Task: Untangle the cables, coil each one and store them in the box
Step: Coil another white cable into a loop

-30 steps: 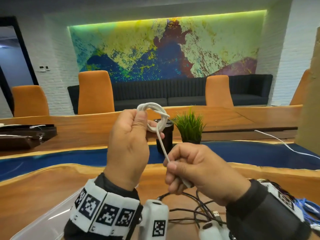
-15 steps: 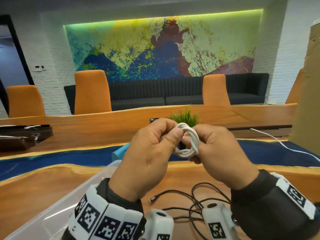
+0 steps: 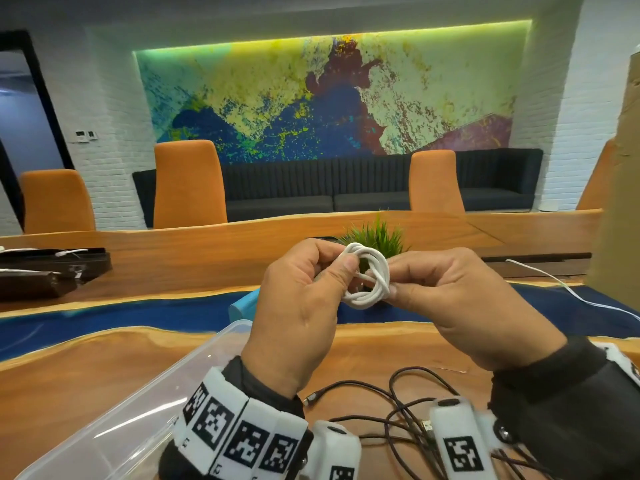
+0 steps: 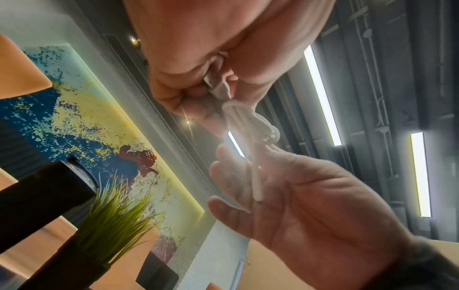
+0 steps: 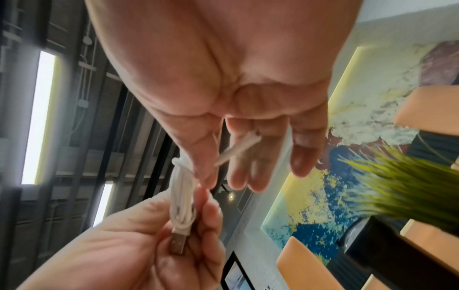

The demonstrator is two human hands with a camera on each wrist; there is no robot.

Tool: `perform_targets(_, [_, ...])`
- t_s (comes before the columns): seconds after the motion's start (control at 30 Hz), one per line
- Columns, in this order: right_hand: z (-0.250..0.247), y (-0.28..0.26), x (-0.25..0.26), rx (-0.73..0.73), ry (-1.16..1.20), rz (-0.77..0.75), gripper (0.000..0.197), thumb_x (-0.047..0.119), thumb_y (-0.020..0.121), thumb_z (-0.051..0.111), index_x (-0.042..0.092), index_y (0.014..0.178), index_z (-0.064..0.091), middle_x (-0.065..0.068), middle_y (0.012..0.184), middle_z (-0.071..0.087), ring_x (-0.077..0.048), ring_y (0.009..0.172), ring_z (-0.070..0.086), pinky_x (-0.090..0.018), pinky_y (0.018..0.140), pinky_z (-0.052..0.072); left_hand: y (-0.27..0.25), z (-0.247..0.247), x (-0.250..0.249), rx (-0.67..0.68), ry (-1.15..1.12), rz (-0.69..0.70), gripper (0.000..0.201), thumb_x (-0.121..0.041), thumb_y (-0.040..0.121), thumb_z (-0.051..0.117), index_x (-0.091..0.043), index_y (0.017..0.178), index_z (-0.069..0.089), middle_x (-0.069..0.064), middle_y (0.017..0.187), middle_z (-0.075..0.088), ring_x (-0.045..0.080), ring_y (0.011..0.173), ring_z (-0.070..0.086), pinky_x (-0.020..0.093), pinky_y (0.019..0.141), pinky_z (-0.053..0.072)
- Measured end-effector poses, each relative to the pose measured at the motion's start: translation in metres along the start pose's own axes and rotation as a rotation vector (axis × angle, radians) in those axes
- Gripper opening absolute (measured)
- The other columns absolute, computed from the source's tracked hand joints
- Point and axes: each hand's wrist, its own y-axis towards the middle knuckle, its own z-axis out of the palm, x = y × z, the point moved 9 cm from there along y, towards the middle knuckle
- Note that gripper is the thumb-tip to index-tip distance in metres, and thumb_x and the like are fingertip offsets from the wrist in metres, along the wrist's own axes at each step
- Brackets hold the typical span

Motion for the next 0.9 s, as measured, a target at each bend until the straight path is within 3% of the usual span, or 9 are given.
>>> perform_targets(0.1, [-0.019, -0.002, 0.009, -0.189, -0.198, -0.115, 0.019, 0.019, 0.088, 0.065, 0.027, 0.102, 0.075, 0.016, 0.109, 0.069, -0.001, 0.109, 0.060, -0.026, 0.092, 0.052, 0.000, -0.006, -0.002, -0.054, 0.081, 0.045, 0.011, -0.021, 0.095, 0.063, -0.019, 0.103, 0.069, -0.003, 0.087, 0.074, 0.008, 0.080, 0.069, 0.020, 0.067, 0.054])
perform_targets(0.2, [-0.012, -0.006, 0.027, -0.279, -0.408, -0.270, 0.016, 0.034, 0.083, 0.065, 0.031, 0.097, 0.072, 0.013, 0.109, 0.060, -0.004, 0.108, 0.055, -0.022, 0.086, 0.050, -0.001, -0.004, -0.003, -0.051, 0.095, 0.054, 0.024, -0.019, 0.095, 0.064, -0.023, 0.119, 0.060, -0.001, 0.094, 0.074, 0.010, 0.086, 0.072, 0.026, 0.072, 0.059])
perform_targets(0.33, [0.003, -0.007, 0.022, -0.316, -0.556, -0.316, 0.024, 0.036, 0.085, 0.062, 0.025, 0.102, 0.074, 0.012, 0.102, 0.061, -0.008, 0.096, 0.058, -0.033, 0.077, 0.054, -0.003, 0.002, 0.008, -0.036, -0.266, -0.127, 0.038, -0.011, 0.095, 0.061, -0.023, 0.129, 0.048, 0.012, 0.090, 0.075, 0.019, 0.080, 0.073, 0.024, 0.069, 0.057])
perform_targets(0.43, [0.003, -0.003, 0.012, -0.272, -0.453, -0.333, 0.022, 0.035, 0.084, 0.064, 0.023, 0.099, 0.074, 0.009, 0.103, 0.062, -0.010, 0.099, 0.060, -0.034, 0.080, 0.054, -0.003, 0.006, 0.009, 0.022, -0.409, -0.169, 0.034, -0.011, 0.093, 0.059, -0.018, 0.125, 0.053, 0.010, 0.088, 0.075, 0.016, 0.077, 0.072, 0.019, 0.067, 0.054])
perform_targets(0.57, [0.010, 0.004, -0.012, 0.028, 0.173, -0.087, 0.018, 0.020, 0.084, 0.071, 0.003, 0.086, 0.068, -0.009, 0.110, 0.064, -0.021, 0.108, 0.061, -0.045, 0.093, 0.053, 0.000, 0.008, 0.000, 0.115, -0.212, 0.006, 0.018, -0.020, 0.090, 0.066, -0.015, 0.108, 0.063, 0.005, 0.091, 0.074, 0.016, 0.083, 0.071, 0.025, 0.069, 0.056])
perform_targets(0.67, [0.022, -0.002, -0.025, 0.152, 0.625, 0.191, 0.016, 0.019, 0.087, 0.060, 0.004, 0.082, 0.061, -0.019, 0.103, 0.063, -0.034, 0.104, 0.060, -0.055, 0.100, 0.045, -0.002, 0.011, -0.008, 0.190, 0.002, 0.161, 0.015, -0.030, 0.088, 0.068, -0.023, 0.101, 0.065, 0.001, 0.097, 0.070, 0.022, 0.091, 0.068, 0.031, 0.072, 0.057])
perform_targets(0.73, [0.026, -0.005, -0.029, 0.135, 0.813, 0.308, 0.023, 0.025, 0.088, 0.061, 0.009, 0.070, 0.059, -0.018, 0.098, 0.062, -0.034, 0.103, 0.061, -0.056, 0.102, 0.043, -0.002, 0.011, -0.008, 0.231, 0.134, 0.198, 0.012, -0.033, 0.088, 0.067, -0.030, 0.100, 0.064, -0.006, 0.096, 0.070, 0.020, 0.092, 0.067, 0.034, 0.075, 0.058])
perform_targets(0.8, [0.026, -0.006, -0.031, 0.100, 0.757, 0.353, 0.030, 0.029, 0.089, 0.059, 0.012, 0.065, 0.060, -0.020, 0.098, 0.062, -0.035, 0.105, 0.062, -0.060, 0.105, 0.041, -0.002, 0.010, -0.003, 0.268, 0.260, 0.188, 0.010, -0.028, 0.090, 0.067, -0.033, 0.098, 0.064, -0.010, 0.095, 0.070, 0.015, 0.091, 0.067, 0.038, 0.076, 0.058])
perform_targets(0.9, [0.012, -0.004, -0.031, 0.079, 0.354, 0.288, 0.037, 0.033, 0.092, 0.055, -0.001, 0.086, 0.068, -0.013, 0.105, 0.071, -0.029, 0.109, 0.063, -0.056, 0.102, 0.045, -0.002, 0.009, 0.004, 0.325, 0.470, 0.151, 0.008, -0.027, 0.092, 0.068, -0.032, 0.099, 0.066, -0.015, 0.094, 0.069, 0.005, 0.088, 0.065, 0.036, 0.075, 0.057])
